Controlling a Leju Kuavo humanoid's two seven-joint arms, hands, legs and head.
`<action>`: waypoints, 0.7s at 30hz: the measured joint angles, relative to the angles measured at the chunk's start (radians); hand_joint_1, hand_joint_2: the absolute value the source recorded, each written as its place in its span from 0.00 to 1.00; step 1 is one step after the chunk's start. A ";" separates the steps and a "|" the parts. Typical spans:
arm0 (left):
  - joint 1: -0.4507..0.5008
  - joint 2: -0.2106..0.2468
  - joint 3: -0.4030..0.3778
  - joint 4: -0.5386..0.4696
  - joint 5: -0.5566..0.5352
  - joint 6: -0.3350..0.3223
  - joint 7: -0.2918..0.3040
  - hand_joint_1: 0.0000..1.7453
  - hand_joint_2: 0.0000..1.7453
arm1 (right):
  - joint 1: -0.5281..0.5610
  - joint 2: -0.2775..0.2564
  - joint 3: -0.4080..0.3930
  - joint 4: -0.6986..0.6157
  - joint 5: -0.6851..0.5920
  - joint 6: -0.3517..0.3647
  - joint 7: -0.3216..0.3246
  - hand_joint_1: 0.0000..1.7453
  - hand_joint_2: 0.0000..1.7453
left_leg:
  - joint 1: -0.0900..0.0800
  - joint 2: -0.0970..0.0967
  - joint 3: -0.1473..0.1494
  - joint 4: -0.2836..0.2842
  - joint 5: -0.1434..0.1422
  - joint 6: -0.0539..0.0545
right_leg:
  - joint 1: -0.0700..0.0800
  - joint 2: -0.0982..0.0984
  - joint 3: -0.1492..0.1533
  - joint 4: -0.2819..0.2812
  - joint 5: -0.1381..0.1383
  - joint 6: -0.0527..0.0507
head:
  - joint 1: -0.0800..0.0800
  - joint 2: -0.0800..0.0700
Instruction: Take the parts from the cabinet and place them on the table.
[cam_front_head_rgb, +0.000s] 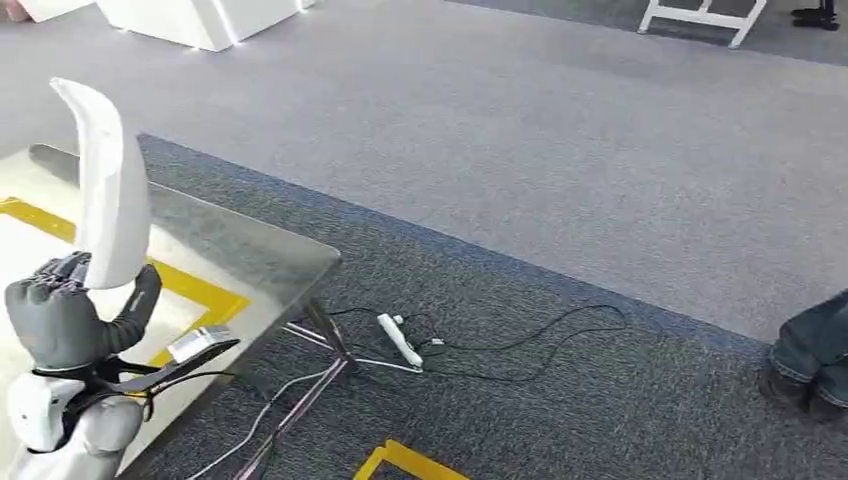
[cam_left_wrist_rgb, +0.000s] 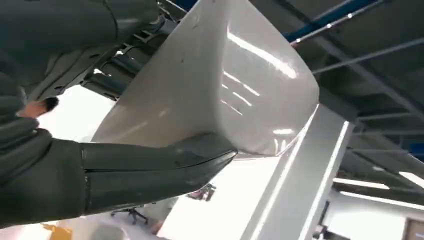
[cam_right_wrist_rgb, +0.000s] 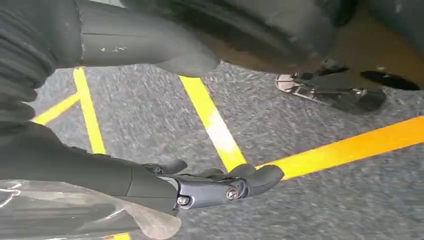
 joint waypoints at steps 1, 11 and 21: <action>0.000 0.000 -0.003 0.002 -0.001 0.000 0.000 1.00 1.00 | 0.002 0.000 0.000 0.000 0.000 0.000 0.000 0.00 1.00 | 0.002 0.009 -0.036 0.077 -0.029 -0.002 | 0.001 -0.016 0.001 0.000 -0.002 -0.003 | 0.000 0.000; -0.022 0.007 -0.013 0.010 -0.009 0.000 0.016 1.00 1.00 | -0.008 0.000 0.000 0.000 0.000 0.005 -0.005 0.00 1.00 | -0.016 0.081 0.091 -0.180 0.087 0.030 | 0.015 -0.142 0.033 -0.004 -0.032 0.028 | 0.002 0.000; -0.031 0.006 -0.015 0.011 -0.009 0.000 0.014 1.00 1.00 | -0.004 -0.001 0.000 -0.001 0.000 0.002 -0.010 0.00 1.00 | -0.001 -0.055 0.104 -0.188 0.090 0.048 | 0.004 0.013 -0.071 0.112 -0.012 0.038 | 0.016 0.000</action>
